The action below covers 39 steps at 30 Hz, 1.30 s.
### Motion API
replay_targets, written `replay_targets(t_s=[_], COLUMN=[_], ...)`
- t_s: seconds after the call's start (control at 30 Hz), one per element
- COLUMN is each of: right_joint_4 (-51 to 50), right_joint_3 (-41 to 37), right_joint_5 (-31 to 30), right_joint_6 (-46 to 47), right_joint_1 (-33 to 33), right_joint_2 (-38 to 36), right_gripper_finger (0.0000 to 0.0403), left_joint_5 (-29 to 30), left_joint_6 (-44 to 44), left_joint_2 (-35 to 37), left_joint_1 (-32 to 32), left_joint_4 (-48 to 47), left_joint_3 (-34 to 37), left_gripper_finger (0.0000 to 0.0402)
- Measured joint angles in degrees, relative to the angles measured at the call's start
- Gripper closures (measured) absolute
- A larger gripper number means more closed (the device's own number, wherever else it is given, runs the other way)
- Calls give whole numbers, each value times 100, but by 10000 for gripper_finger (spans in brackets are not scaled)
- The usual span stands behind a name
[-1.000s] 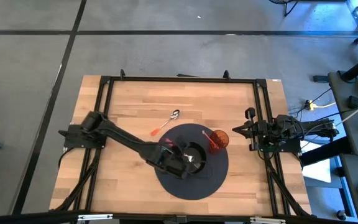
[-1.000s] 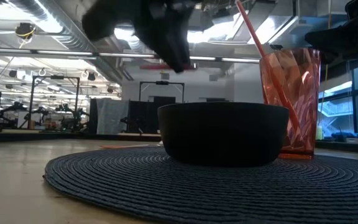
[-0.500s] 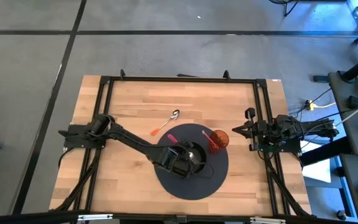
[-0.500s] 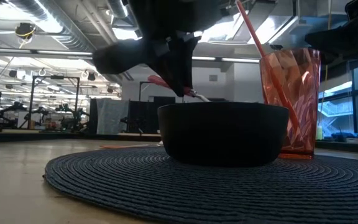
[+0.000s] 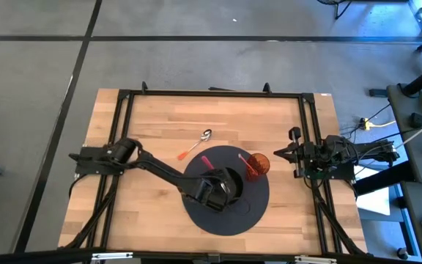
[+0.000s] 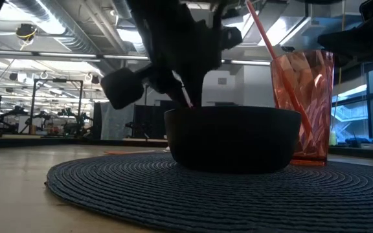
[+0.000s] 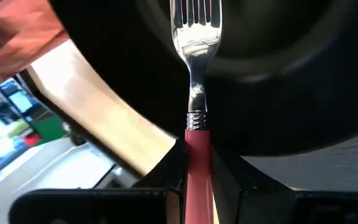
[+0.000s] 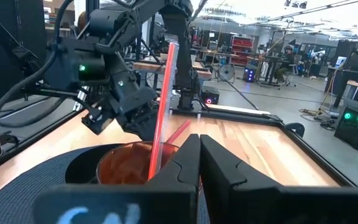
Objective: Pick & Place Utensil
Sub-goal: Put the fork into the bowl
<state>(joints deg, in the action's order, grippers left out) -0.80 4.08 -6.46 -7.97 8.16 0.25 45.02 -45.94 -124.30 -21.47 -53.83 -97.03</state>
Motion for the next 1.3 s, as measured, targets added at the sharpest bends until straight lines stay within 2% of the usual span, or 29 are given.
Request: replay_targets(t_s=[0.13,0.33,0.77,0.97,1.3], right_joint_4=[0,0,0,0,0], right_joint_3=[0,0,0,0,0], right_joint_5=[0,0,0,0,0], right_joint_6=[-2,-2,-2,-2,-2], right_joint_1=[0,0,0,0,0], right_joint_2=[-2,-2,-2,0,-2], right_gripper_finger=[391,391,391,391,391], left_joint_5=[395,426,6,-525,-587], left_joint_6=[-309,-691,-780,-786,-869], left_joint_2=[-47,-47,-47,-47,-47], left_joint_1=[-6,-28,-28,-28,-28], left_joint_4=[30,44,3,-41,-43], left_joint_3=[0,0,0,0,0], left_gripper_finger=[365,364,362,360,348])
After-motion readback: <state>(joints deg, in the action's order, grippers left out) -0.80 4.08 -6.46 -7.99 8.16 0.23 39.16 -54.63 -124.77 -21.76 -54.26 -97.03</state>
